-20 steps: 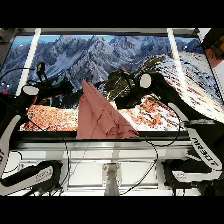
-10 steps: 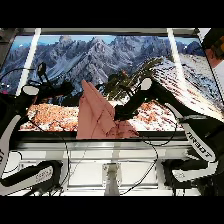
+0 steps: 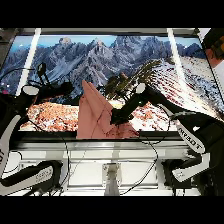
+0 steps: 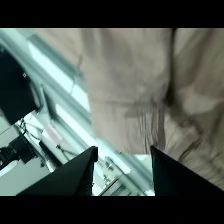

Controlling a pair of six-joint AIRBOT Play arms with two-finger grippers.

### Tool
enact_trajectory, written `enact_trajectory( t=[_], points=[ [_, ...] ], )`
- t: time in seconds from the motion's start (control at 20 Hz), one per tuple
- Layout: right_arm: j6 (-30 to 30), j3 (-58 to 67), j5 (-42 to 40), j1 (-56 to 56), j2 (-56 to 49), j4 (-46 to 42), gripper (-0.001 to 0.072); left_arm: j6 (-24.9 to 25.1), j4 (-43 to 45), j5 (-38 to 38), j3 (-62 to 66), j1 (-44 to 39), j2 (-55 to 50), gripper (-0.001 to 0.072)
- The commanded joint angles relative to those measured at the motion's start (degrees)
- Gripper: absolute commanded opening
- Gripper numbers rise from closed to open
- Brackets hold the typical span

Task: Fold the clothes and pants, and hang the long-sleeved shirts on hangers.

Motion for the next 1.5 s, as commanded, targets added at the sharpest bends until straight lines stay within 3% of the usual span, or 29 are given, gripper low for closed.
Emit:
enact_trajectory(
  t=[0.0, 0.4, 0.6, 0.7, 0.8, 0.85, 1.05, 1.25, 1.45],
  points=[
    [-0.4, 0.0, -2.4, 0.2, -1.3, -1.7, 0.0397, 0.0, 0.0, 0.0, 0.0, 0.1, 0.0, 0.0012],
    [-0.5, 0.4, -2.4, -0.7, -2.5, -3.8, 0.0397, 0.0, 0.0, -0.2, 0.0, 0.1, 0.0, 0.0013],
    [-2.2, 0.4, -1.4, 1.1, -3.1, 1.4, 0.0363, 0.0, 0.0, -0.2, 0.0, 0.1, 0.0, 0.0013],
    [-2.2, 0.4, -1.4, 2.0, -3.0, 2.6, 0.0307, 0.0, 0.0, -0.2, 0.0, 0.1, 0.0, 0.0013],
    [-2.0, 0.4, -1.1, 2.3, -3.0, 2.7, 0.0081, 0.0, 0.0, -0.2, 0.0, 0.1, 0.0, 0.0013],
    [-1.9, 0.5, -0.9, 2.3, -3.0, 2.8, 0.0017, 0.0, 0.0, -0.2, 0.0, 0.1, 0.0, 0.0012],
    [1.2, 3.4, 0.1, 0.1, -1.6, 0.5, 0.0015, 0.0, 0.0, -0.2, 0.0, 0.1, 0.0, 0.0012],
    [6.2, 15.0, -1.1, -10.0, -0.4, -14.9, 0.0014, 0.0, 0.0, -0.2, 0.0, 0.1, 0.0, 0.0012],
    [7.0, 20.8, -17.4, -19.7, -0.6, -19.6, 0.0014, 0.0, 0.0, -0.2, 0.0, -0.3, 0.0, 0.0013]
  ],
)
